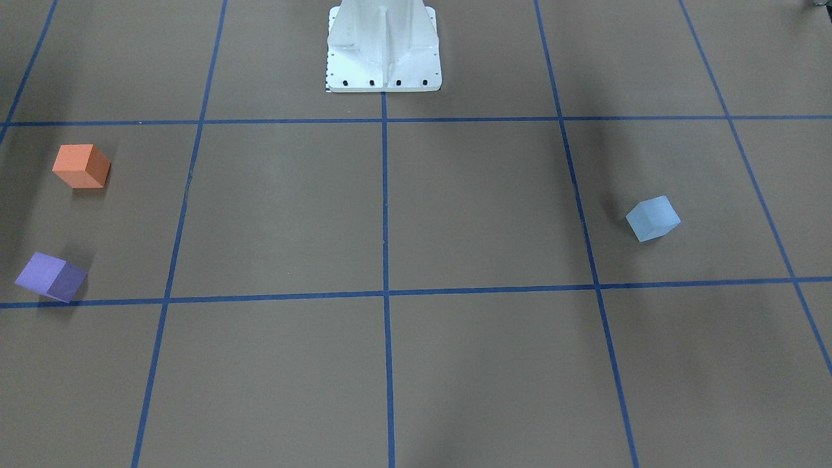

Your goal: Place blue block between orange and purple blocks

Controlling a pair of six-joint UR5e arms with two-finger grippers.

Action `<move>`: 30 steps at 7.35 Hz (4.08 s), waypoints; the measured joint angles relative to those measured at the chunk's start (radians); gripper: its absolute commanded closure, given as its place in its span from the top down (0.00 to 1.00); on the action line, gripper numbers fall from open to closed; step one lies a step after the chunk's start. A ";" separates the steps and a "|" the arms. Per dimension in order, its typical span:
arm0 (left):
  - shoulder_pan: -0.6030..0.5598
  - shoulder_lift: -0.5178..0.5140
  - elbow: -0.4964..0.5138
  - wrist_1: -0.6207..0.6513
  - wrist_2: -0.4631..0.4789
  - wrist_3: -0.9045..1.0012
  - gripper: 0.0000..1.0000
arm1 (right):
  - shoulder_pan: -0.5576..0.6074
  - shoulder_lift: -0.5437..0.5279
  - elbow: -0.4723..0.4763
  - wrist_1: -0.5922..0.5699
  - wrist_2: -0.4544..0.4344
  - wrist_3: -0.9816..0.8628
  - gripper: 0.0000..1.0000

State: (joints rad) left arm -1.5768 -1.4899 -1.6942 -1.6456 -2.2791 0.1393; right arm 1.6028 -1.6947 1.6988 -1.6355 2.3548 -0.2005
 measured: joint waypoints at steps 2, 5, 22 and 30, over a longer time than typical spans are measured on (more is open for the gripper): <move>0.001 0.005 -0.008 0.000 0.001 0.001 1.00 | 0.000 0.000 0.004 0.000 0.002 0.002 1.00; 0.073 -0.013 -0.106 -0.017 0.001 -0.028 1.00 | 0.000 0.001 0.020 0.000 0.005 0.003 1.00; 0.732 -0.156 0.033 -0.381 0.247 -1.195 0.00 | 0.000 0.013 0.043 0.001 0.006 0.006 1.00; 0.893 -0.744 0.006 0.110 0.264 -1.272 0.00 | -0.001 -0.034 0.159 -0.004 0.007 0.014 1.00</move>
State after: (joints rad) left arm -0.6841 -2.2337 -1.6886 -1.5358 -2.0155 -1.1329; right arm 1.6021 -1.7286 1.8577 -1.6396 2.3615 -0.1869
